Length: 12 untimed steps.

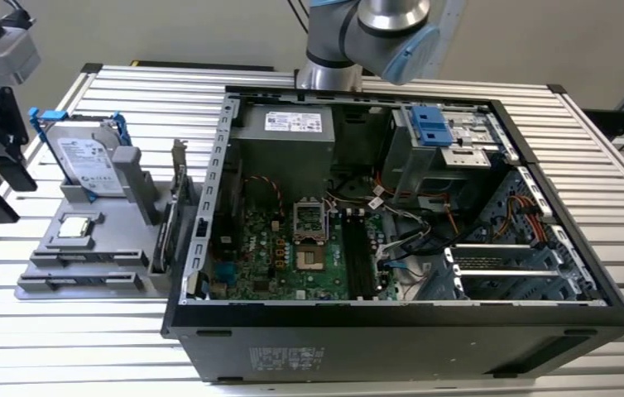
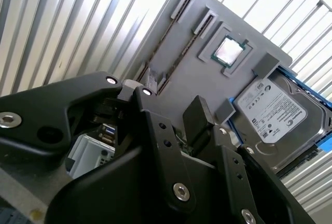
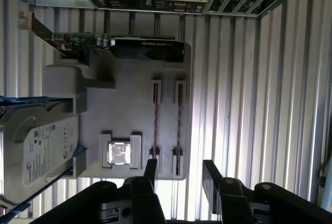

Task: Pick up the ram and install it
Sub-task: 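Pick up the ram and move it above insertion slot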

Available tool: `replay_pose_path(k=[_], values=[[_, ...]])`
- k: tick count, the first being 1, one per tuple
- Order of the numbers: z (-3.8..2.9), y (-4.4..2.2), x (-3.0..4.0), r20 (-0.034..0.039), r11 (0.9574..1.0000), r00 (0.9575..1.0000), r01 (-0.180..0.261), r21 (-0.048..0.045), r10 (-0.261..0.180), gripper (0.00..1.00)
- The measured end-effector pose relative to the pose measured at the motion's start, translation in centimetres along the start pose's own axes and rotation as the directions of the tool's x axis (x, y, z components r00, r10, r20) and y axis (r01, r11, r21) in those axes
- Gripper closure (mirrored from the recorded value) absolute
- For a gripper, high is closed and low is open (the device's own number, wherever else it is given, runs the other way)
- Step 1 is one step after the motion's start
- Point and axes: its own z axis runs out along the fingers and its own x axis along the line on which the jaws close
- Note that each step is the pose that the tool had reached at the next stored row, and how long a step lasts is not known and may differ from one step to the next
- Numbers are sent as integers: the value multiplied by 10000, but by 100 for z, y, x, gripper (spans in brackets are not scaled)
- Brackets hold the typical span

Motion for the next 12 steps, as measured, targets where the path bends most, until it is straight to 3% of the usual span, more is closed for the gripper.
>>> replay_pose_path(k=[12], values=[[66,-1,1,-1,10000,10000,0,4,0,0]])
